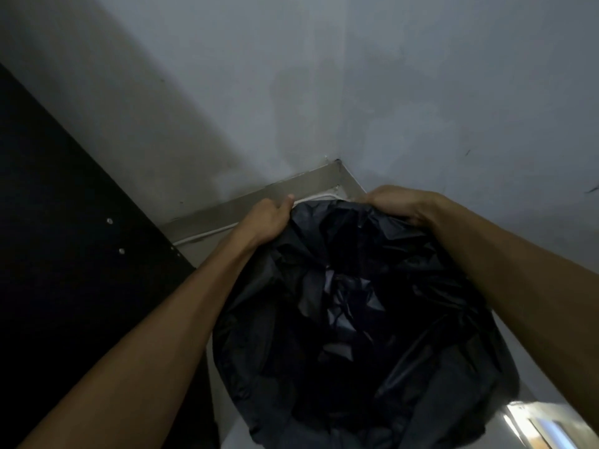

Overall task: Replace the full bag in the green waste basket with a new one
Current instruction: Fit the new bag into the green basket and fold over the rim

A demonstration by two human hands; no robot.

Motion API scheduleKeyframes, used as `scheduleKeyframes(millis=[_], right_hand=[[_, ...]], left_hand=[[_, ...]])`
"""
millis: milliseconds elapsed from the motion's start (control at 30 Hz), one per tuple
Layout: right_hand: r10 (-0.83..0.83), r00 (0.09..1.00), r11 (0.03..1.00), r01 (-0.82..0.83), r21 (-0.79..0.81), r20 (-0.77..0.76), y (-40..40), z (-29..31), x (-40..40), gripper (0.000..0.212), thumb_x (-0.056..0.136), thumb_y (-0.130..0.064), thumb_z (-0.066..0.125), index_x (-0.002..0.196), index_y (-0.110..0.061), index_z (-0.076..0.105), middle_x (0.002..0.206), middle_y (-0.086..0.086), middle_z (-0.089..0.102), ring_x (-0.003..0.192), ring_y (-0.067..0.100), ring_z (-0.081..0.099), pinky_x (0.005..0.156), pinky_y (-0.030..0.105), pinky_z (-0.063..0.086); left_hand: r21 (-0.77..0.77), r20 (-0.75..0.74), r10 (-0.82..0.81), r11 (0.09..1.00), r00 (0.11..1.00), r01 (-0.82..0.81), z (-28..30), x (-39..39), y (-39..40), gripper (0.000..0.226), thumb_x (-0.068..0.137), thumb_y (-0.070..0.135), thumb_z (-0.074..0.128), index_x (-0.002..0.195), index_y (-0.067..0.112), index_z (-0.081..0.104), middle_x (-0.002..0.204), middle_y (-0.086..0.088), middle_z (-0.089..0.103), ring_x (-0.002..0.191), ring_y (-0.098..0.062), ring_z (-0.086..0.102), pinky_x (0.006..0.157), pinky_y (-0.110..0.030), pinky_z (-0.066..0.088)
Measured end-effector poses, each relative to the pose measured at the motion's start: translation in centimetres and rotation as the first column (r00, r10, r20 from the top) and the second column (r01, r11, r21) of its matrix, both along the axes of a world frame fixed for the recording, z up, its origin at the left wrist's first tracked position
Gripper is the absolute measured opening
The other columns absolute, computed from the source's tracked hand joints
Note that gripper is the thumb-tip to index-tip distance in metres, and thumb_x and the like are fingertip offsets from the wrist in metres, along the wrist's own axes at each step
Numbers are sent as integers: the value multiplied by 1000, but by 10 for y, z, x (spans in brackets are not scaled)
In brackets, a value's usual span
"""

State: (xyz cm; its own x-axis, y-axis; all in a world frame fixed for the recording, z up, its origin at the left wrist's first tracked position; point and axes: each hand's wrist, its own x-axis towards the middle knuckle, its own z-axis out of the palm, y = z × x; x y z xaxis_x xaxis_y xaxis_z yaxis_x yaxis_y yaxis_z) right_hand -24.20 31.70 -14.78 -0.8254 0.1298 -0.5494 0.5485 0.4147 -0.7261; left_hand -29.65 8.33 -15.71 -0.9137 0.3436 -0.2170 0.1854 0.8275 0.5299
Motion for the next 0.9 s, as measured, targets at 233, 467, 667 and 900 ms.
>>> scheduleKeyframes(millis=[233, 467, 667, 900], right_hand=[[168, 979, 838, -79, 540, -118, -14, 10, 29, 60, 105, -41, 26, 122, 8, 56, 132, 29, 54, 117, 36, 55, 93, 33, 41], [67, 971, 932, 22, 362, -231, -14, 6, 35, 53, 106, -36, 27, 109, 3, 62, 125, 24, 59, 112, 32, 57, 87, 27, 39], [39, 915, 894, 148, 423, -402, 13, 28, 93, 45, 101, -44, 38, 92, -8, 63, 87, 4, 61, 84, 23, 57, 64, 28, 37], [-324, 747, 736, 585, 342, -580, -1, 4, 221, 28, 94, -37, 54, 103, -15, 69, 101, 8, 62, 88, 23, 61, 72, 26, 44]], left_hand=[[0, 6, 9, 1000, 1000, -9, 0, 1, -4, 72, 104, 48, 24, 93, -12, 63, 115, -35, 61, 112, -37, 61, 83, -33, 41], [-36, 6, 15, 999, 1000, -15, 0, 3, -3, 72, 105, 45, 23, 97, -15, 64, 113, -37, 61, 110, -40, 60, 88, -36, 43], [-113, -569, 26, 988, 822, -109, 0, 29, -8, 52, 99, 49, 37, 98, 5, 66, 104, -23, 65, 99, -39, 57, 85, -43, 46], [45, -574, -119, 983, 810, 176, 17, 141, 7, 41, 95, 54, 46, 105, 21, 67, 108, 0, 61, 104, -21, 53, 88, -36, 42]])
